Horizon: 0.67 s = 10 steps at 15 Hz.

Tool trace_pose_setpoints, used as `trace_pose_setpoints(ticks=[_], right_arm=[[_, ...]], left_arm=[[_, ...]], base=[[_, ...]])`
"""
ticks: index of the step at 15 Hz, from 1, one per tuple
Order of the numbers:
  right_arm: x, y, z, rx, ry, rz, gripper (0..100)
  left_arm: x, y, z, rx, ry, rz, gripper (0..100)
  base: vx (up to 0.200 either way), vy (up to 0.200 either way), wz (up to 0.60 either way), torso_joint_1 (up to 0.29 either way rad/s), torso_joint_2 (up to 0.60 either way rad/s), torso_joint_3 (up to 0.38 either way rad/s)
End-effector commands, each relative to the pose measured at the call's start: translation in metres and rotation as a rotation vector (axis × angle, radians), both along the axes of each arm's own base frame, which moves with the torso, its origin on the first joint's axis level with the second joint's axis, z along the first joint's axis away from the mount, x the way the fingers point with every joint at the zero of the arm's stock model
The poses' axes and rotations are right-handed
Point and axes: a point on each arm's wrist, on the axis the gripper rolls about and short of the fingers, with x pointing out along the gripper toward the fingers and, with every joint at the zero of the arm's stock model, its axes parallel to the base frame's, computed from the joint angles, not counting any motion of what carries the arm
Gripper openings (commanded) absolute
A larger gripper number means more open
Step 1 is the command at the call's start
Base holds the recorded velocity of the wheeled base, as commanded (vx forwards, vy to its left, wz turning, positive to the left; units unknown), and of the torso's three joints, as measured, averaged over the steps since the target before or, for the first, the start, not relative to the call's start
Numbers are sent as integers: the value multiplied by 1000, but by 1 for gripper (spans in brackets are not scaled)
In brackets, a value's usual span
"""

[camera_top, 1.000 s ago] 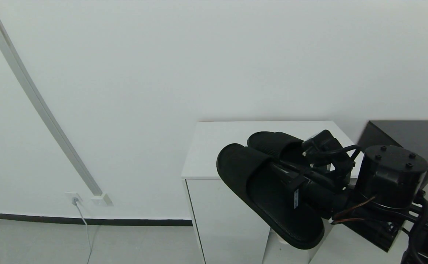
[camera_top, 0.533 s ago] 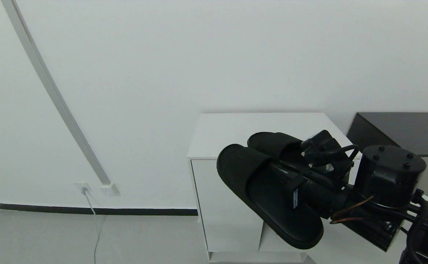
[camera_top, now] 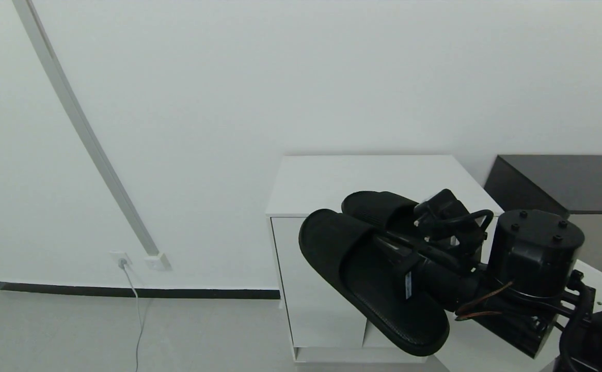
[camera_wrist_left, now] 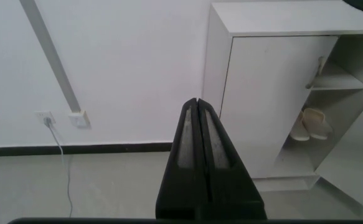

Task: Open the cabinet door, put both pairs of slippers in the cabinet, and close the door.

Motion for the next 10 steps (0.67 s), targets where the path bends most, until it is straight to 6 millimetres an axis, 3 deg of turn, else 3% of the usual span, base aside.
trace_pose_setpoints(ticks=[1,8,10], right_arm=[[1,2,-4,-8,9,1,0],[0,3,-4,-8,9,6,0],[0,3,-4,-9,8,5,0]], left_arm=[[0,0,0,0,1,1,0],[0,0,0,0,1,4,0],[0,0,0,0,1,2,0]], base=[[0,0,0,0,0,0],[0,0,0,0,0,0],[0,-200,0,2,2,0]])
